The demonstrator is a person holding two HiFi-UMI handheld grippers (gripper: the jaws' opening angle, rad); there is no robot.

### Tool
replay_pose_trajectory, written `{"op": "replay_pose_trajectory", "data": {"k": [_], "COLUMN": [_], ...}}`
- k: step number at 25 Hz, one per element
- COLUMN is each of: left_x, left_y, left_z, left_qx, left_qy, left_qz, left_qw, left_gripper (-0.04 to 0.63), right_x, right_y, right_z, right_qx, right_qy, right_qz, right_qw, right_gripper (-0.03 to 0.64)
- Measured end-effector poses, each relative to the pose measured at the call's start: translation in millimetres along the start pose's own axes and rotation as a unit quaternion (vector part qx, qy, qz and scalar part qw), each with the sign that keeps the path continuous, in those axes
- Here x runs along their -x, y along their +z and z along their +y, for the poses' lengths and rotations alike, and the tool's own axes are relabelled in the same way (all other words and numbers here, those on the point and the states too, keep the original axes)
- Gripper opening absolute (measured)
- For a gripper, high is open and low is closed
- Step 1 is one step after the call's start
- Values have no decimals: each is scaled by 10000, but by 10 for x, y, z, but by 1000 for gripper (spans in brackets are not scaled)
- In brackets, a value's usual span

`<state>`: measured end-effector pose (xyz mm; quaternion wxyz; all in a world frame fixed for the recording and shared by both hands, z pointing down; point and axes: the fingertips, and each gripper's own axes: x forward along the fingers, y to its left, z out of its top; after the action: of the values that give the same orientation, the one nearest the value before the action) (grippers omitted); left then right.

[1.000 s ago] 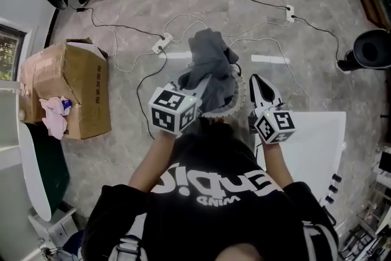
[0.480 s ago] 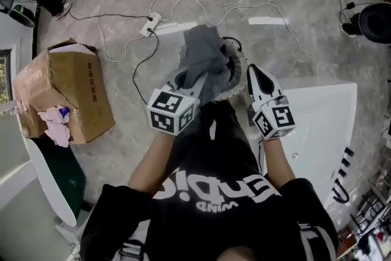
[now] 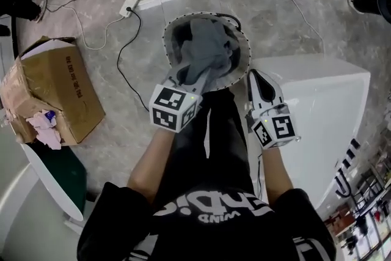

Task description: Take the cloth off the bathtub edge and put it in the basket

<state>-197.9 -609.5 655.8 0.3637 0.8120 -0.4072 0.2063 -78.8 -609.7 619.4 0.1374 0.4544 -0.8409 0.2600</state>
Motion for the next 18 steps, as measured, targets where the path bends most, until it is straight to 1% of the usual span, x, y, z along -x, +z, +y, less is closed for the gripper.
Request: {"op": "replay_pose_trajectory", "data": {"k": [5,9,11,12,13,14,16,18], "left_x": [-250,-341,-350,-345,-333,-316,-279,-253], "left_y": [-242,-365,-401,-405,-399,-384,-344,-295], "left_z": [118,165,195,222,249,272,300,324], "left_qx": [77,-2,-48,-64,-76,-84,-108,-165], "left_qy": [26,96,210,295,374,437,521,589], "left_qz": [159,270,312,306,278,238,155,96], "left_qw": [9998,9996,9993,9991,9989,9987,9985,9981], "left_gripper": [84,86,92,115,165,193,213,213], "right_x": [-97,-114,-105,-105,-107,-107,-99,-96], "right_y": [-281,-382,-392,-388,-379,-367,-349,-333], "right_z": [-60,-68,-61,-58,-55,-54,-55,-54], "right_qx": [-143,-162,-171,-177,-179,-177,-170,-169], "right_qy": [28,54,67,76,86,94,94,83], "right_qz": [148,214,243,247,245,239,235,241], "right_qw": [9998,9996,9995,9995,9995,9995,9995,9995], "right_gripper": [14,14,14,14,14,14,14,14]}}
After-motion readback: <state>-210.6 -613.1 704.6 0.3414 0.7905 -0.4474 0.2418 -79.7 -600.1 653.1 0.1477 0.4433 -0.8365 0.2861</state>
